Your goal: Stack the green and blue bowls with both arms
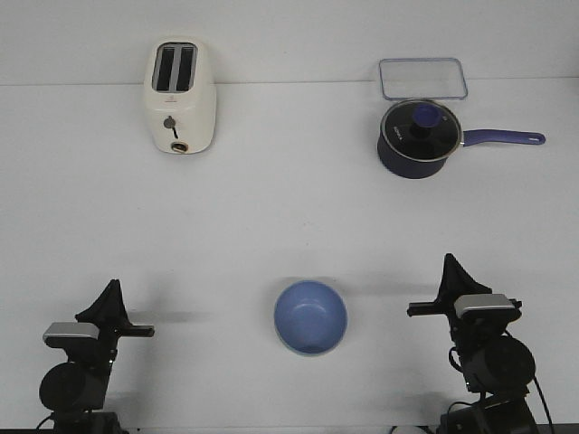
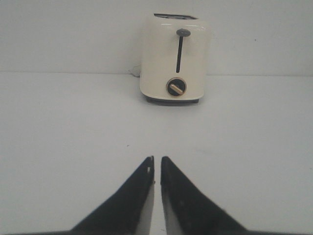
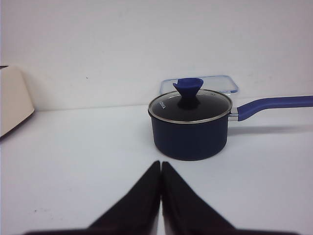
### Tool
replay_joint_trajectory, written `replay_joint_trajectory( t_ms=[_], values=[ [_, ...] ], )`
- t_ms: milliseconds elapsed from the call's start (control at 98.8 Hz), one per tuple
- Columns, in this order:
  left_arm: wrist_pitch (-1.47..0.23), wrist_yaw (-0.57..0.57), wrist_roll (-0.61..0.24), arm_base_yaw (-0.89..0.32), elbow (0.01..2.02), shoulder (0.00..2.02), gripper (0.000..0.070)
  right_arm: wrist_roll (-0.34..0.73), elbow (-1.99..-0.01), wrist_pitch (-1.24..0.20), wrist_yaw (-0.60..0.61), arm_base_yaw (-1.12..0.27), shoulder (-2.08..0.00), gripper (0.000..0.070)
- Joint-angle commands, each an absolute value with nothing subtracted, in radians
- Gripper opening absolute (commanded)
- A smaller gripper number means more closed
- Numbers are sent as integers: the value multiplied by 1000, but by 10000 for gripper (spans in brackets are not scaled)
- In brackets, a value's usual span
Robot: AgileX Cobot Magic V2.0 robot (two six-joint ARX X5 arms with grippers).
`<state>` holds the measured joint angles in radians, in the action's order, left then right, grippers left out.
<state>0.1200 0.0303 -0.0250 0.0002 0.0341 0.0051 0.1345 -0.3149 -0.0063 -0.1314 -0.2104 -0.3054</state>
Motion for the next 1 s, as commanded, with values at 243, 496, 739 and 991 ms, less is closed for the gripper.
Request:
replay_joint_trajectory(
  t_ms=[243,496,739,991],
  values=[
    [133,34,-19,2,14,3,15,127,-315,8,-133,-214,-308,0],
    [133,33,-19,2,14,3,15,127,-315,8,-133,-214,-308,0],
    [133,33,-19,2,14,3,15,121,-315,7,-133,-214,-308,0],
    [133,33,-19,2,14,3,15,-40,-281,1,-83,-161,-210,0]
  ],
)
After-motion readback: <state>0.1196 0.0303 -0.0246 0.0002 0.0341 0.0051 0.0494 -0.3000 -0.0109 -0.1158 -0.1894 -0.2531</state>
